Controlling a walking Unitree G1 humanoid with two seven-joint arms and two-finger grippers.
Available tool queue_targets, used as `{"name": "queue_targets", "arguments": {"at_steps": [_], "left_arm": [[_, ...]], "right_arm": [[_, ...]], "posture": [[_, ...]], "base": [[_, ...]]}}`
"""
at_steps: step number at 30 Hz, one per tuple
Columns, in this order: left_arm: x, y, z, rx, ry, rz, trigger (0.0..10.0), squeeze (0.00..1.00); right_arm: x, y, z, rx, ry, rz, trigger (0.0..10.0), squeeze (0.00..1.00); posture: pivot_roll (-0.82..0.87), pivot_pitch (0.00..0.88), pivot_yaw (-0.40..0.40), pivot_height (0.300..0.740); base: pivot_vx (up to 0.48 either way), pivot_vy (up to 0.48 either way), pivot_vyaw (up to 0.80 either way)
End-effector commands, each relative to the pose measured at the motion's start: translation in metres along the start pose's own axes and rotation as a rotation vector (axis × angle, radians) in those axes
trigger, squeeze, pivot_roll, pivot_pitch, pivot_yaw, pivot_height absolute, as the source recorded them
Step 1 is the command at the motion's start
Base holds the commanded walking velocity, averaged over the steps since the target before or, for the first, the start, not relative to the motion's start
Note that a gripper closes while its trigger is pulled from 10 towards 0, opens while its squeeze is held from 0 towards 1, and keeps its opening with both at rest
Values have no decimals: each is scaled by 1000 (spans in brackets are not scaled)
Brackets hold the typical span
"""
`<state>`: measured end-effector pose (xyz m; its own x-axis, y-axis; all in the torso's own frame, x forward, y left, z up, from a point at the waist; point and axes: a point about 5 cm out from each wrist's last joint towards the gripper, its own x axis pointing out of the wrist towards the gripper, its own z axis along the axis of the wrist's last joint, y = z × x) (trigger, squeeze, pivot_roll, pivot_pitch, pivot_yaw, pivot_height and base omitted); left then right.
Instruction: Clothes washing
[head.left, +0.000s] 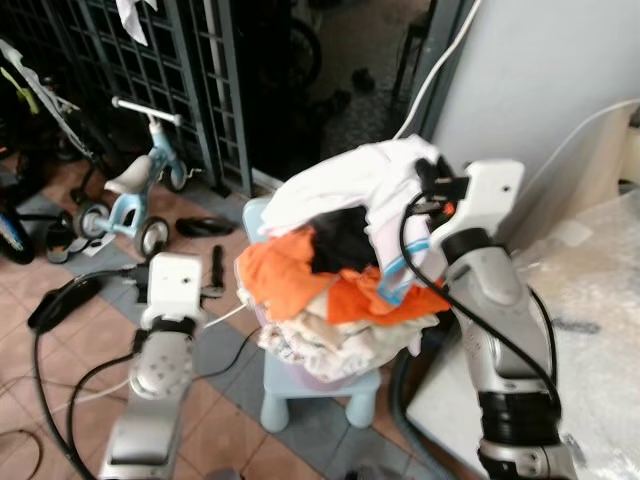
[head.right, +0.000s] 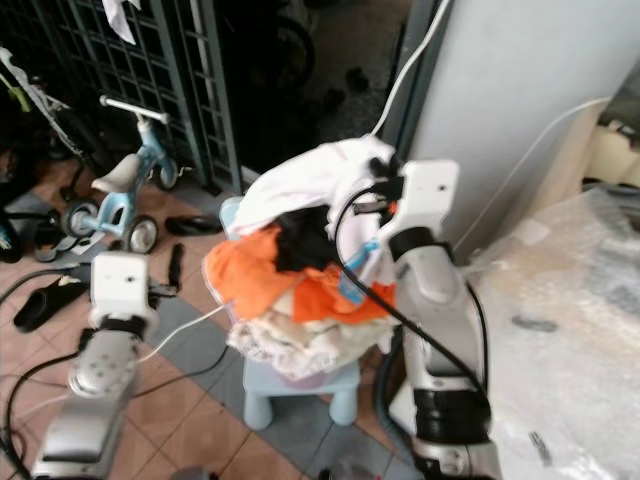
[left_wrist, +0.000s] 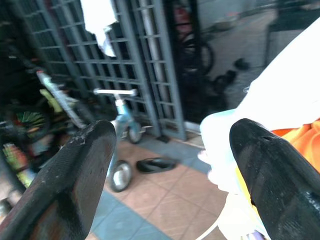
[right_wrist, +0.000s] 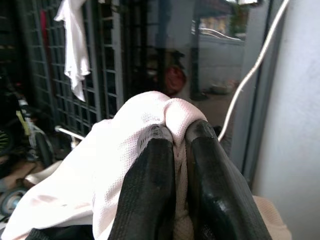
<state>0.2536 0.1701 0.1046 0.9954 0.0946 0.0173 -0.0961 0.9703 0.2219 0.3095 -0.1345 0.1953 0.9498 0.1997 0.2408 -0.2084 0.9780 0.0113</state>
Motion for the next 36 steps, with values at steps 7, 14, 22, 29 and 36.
{"name": "queue_targets", "arguments": {"at_steps": [7, 14, 22, 29, 36], "left_arm": [[1, -8, 1, -26, -7, -27, 10000, 0], [2, -9, 1, -26, -11, -22, 10000, 0], [5, -10, 2, -28, -16, -26, 10000, 0], [6, -9, 2, -32, -19, -23, 10000, 0], [9, -10, 10, -21, -50, -46, 10000, 0]], "right_arm": [[13, 9, 25, -34, -112, 61, 10000, 0], [29, -9, 53, -138, -215, -66, 10000, 0], [30, -77, 60, -256, -183, -387, 10000, 0], [17, -110, 53, -364, -106, -574, 10000, 0], [12, -115, 43, -333, -70, -588, 10000, 0]], "posture": [[-15, 0, 1, 740], [-12, 0, -1, 740], [-22, 0, 3, 740], [-24, 0, 5, 740], [-30, 0, 14, 740]], "base": [[0, 0, 0], [0, 0, 0], [0, 0, -102], [0, 0, -528], [0, 0, -800]]}}
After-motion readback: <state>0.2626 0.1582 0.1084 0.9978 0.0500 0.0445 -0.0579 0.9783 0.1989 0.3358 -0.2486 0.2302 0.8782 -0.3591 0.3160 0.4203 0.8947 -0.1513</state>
